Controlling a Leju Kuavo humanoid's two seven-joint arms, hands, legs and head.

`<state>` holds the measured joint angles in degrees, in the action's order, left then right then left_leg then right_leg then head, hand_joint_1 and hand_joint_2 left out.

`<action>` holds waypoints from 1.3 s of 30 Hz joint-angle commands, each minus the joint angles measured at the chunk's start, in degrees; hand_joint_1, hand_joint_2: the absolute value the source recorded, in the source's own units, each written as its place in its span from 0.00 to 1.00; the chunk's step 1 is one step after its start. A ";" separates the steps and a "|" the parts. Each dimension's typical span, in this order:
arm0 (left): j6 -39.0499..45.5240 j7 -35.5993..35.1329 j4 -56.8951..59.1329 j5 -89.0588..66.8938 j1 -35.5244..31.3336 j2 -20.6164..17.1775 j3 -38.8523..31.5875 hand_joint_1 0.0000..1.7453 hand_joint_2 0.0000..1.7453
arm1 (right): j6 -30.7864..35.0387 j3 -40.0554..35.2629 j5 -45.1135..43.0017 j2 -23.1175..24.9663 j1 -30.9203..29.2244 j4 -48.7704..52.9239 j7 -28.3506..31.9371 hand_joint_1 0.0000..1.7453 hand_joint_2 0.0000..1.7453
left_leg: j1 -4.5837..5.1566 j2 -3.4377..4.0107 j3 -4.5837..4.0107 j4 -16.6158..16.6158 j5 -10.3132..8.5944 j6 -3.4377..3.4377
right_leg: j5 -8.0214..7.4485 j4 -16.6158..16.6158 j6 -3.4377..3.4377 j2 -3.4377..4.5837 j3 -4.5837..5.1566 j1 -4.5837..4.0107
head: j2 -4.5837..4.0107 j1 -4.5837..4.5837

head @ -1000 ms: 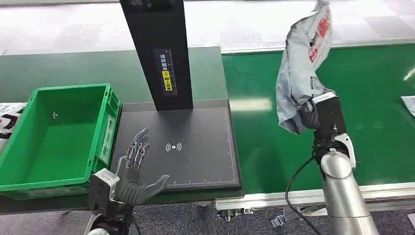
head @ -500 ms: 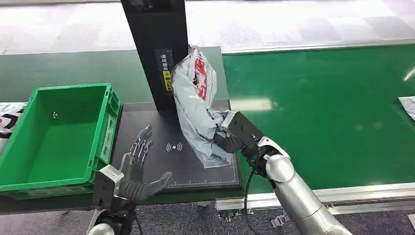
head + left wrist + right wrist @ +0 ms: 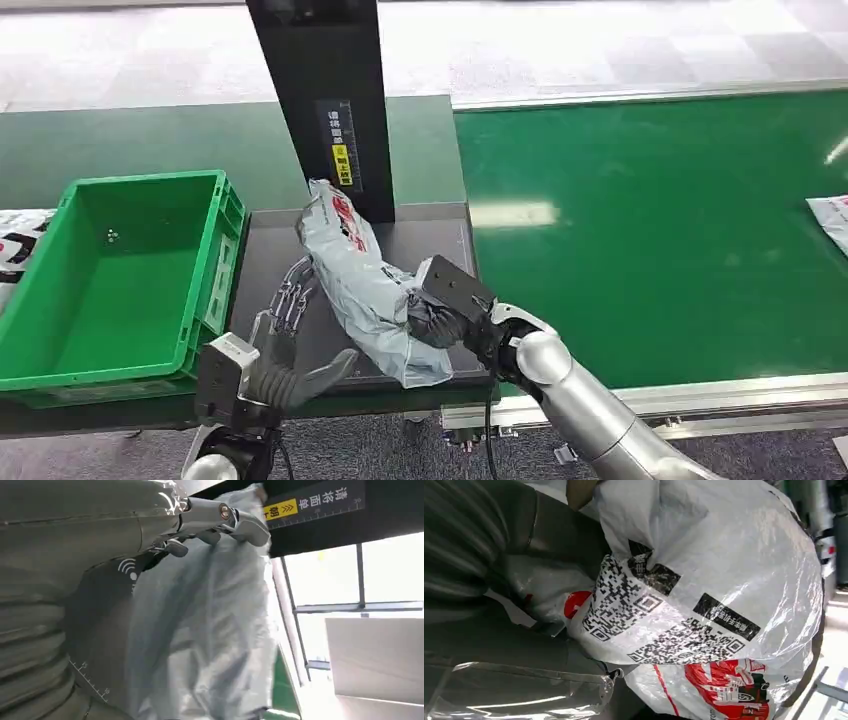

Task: Moved the parcel from conveyor to table for the left to box.

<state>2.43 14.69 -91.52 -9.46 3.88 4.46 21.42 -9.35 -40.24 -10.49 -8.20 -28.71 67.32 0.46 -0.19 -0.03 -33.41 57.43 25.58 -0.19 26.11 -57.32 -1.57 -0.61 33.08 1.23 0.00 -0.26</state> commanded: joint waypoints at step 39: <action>-1.29 -1.39 5.42 -8.51 -0.66 -1.98 8.29 0.00 1.00 | 2.14 19.60 -8.41 -0.06 9.22 15.25 12.95 0.00 1.00 | -0.08 -0.19 0.21 -0.15 -0.01 0.05 | 0.02 0.21 0.13 -0.15 -0.28 -0.09 | 0.00 0.00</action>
<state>2.95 15.34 -90.75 -12.57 5.46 4.24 23.96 -5.62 -28.24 -19.15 -11.26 -25.54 76.52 12.57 -0.18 -0.04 -33.42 57.45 25.59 -0.20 26.12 -57.31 -1.58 -0.62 33.09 1.24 0.00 -0.26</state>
